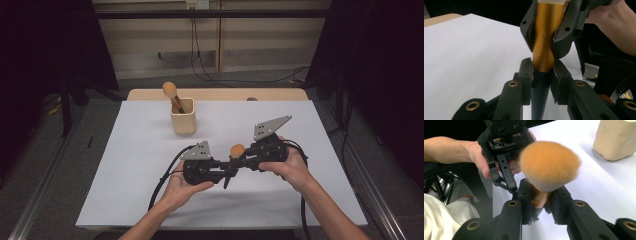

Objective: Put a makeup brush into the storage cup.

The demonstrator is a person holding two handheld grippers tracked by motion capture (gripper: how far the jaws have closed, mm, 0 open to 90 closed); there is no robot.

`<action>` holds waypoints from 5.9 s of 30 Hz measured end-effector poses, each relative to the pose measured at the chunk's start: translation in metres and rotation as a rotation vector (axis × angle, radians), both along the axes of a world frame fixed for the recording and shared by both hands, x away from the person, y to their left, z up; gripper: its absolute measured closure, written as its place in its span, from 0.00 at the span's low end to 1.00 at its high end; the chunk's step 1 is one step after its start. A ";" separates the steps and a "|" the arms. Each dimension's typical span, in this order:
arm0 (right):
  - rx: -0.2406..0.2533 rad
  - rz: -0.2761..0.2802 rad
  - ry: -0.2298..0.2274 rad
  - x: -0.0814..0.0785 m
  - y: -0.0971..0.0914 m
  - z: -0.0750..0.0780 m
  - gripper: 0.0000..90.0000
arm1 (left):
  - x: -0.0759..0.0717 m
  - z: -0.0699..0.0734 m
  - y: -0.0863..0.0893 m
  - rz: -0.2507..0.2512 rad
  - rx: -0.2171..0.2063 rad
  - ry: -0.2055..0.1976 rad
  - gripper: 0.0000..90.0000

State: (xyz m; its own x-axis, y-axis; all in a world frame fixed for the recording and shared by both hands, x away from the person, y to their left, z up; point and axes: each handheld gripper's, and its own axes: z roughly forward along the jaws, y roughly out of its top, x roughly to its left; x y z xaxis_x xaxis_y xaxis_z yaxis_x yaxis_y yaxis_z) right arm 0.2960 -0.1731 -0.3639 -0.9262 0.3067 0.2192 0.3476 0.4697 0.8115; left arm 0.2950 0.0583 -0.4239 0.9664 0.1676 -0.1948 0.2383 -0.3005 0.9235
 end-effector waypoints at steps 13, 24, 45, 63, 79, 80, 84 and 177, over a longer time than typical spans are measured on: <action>0.013 -0.011 0.014 0.001 -0.001 -0.001 0.80 | 0.001 0.001 0.000 0.000 0.004 0.001 0.82; 0.063 -0.034 0.042 0.003 -0.005 -0.002 0.64 | 0.003 0.002 0.004 0.019 -0.002 -0.002 0.82; 0.079 -0.222 -0.023 -0.001 -0.030 -0.019 0.03 | 0.010 0.006 0.023 0.090 -0.015 -0.009 0.82; 0.096 -0.471 -0.137 -0.021 -0.050 -0.052 0.02 | 0.015 0.014 0.050 0.159 -0.019 -0.027 0.82; 0.158 -0.656 -0.247 -0.049 -0.085 -0.074 0.01 | 0.025 0.035 0.082 0.244 -0.039 -0.062 0.82; 0.163 -0.664 -0.248 -0.051 -0.088 -0.075 0.01 | 0.026 0.037 0.084 0.250 -0.038 -0.063 0.82; 0.185 -0.685 -0.264 -0.056 -0.099 -0.078 0.00 | 0.028 0.040 0.092 0.270 -0.043 -0.068 0.82; 0.192 -0.693 -0.381 -0.075 -0.114 -0.093 0.00 | 0.174 0.047 0.089 0.618 -0.058 -0.187 0.82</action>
